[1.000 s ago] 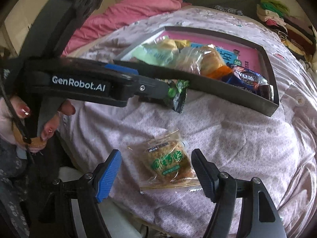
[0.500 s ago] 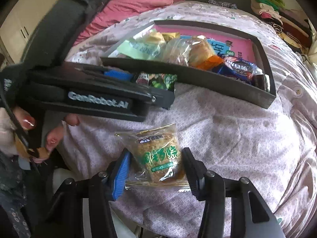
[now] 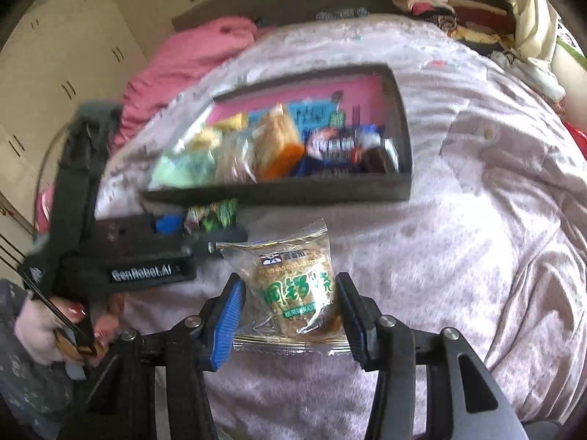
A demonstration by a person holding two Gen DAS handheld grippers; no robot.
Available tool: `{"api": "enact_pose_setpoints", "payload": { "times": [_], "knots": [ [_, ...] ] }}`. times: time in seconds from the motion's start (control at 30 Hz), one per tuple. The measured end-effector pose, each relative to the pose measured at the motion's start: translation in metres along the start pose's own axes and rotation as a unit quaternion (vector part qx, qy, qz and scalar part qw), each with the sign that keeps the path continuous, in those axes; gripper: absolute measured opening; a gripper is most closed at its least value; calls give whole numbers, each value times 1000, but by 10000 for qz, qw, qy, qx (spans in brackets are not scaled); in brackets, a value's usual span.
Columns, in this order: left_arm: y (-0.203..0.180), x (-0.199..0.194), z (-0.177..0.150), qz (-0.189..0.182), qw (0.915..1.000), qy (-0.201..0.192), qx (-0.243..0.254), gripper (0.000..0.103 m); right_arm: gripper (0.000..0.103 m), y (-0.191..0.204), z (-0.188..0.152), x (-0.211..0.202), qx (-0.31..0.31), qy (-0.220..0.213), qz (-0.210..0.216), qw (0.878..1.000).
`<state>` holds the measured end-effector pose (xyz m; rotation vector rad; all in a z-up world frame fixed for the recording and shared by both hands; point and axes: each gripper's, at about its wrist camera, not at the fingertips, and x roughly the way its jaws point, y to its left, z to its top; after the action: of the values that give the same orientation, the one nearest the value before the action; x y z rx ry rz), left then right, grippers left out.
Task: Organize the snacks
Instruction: 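Grasp the green chip bag with the left gripper while the right gripper grasps the pastry bag, then carry the chip bag and pastry bag over the tray and lower them in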
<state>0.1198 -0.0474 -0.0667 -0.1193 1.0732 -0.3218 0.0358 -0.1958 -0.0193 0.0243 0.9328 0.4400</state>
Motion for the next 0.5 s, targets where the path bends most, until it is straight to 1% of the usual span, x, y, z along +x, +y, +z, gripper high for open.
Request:
{"api": "enact_pose_setpoints", "payload": {
  "times": [0.1, 0.27, 0.4, 0.5],
  "knots": [
    [2, -8, -2, -37, 10000, -58, -28, 56, 50, 2, 5, -6, -40, -257, 34, 9997],
    [7, -27, -5, -79, 9998, -184, -88, 56, 50, 5, 11, -8, -105, -423, 81, 9990],
    [14, -47, -6, -123, 9993, -315, -173, 56, 50, 15, 13, -11, -238, -661, 107, 9975],
    [20, -67, -2, 24, 9983, -562, -166, 56, 50, 17, 13, -18, -319, -882, 52, 9956]
  ]
}}
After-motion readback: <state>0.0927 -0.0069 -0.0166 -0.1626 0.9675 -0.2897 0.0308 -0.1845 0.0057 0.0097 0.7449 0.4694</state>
